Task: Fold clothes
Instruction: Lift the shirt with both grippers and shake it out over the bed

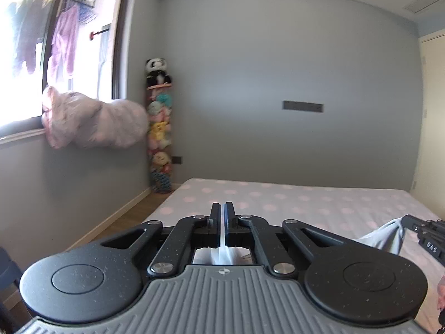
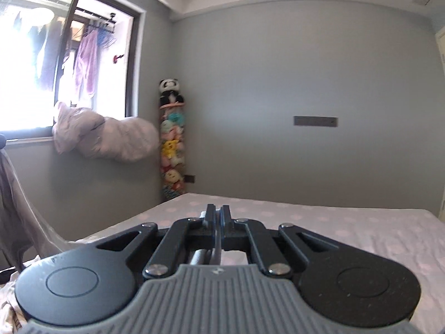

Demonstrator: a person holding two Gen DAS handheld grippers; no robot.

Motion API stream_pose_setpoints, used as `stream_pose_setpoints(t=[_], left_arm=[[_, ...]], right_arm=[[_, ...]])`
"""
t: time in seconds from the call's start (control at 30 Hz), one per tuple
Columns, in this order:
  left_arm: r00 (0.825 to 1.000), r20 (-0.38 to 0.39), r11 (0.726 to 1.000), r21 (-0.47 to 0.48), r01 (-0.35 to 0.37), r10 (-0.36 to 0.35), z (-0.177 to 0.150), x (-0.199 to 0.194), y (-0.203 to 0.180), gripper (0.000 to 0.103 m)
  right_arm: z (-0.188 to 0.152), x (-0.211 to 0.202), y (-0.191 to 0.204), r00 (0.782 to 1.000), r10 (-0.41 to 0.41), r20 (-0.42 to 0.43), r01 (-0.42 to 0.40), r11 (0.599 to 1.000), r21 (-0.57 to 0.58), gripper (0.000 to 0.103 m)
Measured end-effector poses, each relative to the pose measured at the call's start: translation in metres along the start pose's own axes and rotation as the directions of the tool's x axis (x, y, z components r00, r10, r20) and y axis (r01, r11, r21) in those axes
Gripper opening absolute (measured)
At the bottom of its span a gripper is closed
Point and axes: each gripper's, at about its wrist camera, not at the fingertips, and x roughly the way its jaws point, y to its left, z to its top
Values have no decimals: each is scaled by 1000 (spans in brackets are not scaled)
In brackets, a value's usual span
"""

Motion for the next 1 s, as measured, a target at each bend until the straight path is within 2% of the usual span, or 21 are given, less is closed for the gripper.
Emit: stream_pose_setpoints(t=[0.07,0.13,0.17,0.27,0.37,0.47,0.57,0.67,0.73,0.8,0.9,1.0], left_arm=[[999,-6,999,22,43,-43,-3,-1,-19,0],[996,-13,995,43,86,-85,-6,-3,-39,0],[994,-41,993,61,103,-100,-15,1,-44,0],[982,-129,982,111,155,-140,-42,12,-61,0],[960,-217,965,156,210,-174,-68,23,-77,1],[931,-305,943,195,269,-202,-95,35,-94,1],[893,-392,917,228,328,-222,-121,46,-110,2],[857,-461,888,260,380,-231,-148,44,-121,8],[845,-487,875,284,392,-221,-158,45,-120,14],[828,-520,861,301,409,-211,-163,47,-120,14],[804,-558,857,292,424,-208,-173,55,-118,16],[784,-584,862,267,432,-212,-185,66,-120,19]], right_arm=[[4,-29,-31,997,-64,31,64,998,11,0],[6,-61,-57,984,-156,84,157,988,-10,0],[7,-75,-69,977,-192,91,194,981,-21,0],[1,-105,-105,968,-251,27,252,968,-12,0],[-17,-128,-129,958,-280,-53,280,960,-19,0],[-41,-137,-137,953,-272,-135,272,962,-20,0],[-65,-136,-132,946,-236,-222,236,971,-24,0],[-86,-132,-119,936,-186,-299,183,982,-39,1],[-101,-130,-108,925,-151,-348,142,989,-52,5],[-118,-127,-98,909,-113,-401,94,993,-65,5],[-139,-110,-87,876,-48,-479,17,997,-69,9],[-161,-94,-74,833,-10,-553,-34,997,-70,22]])
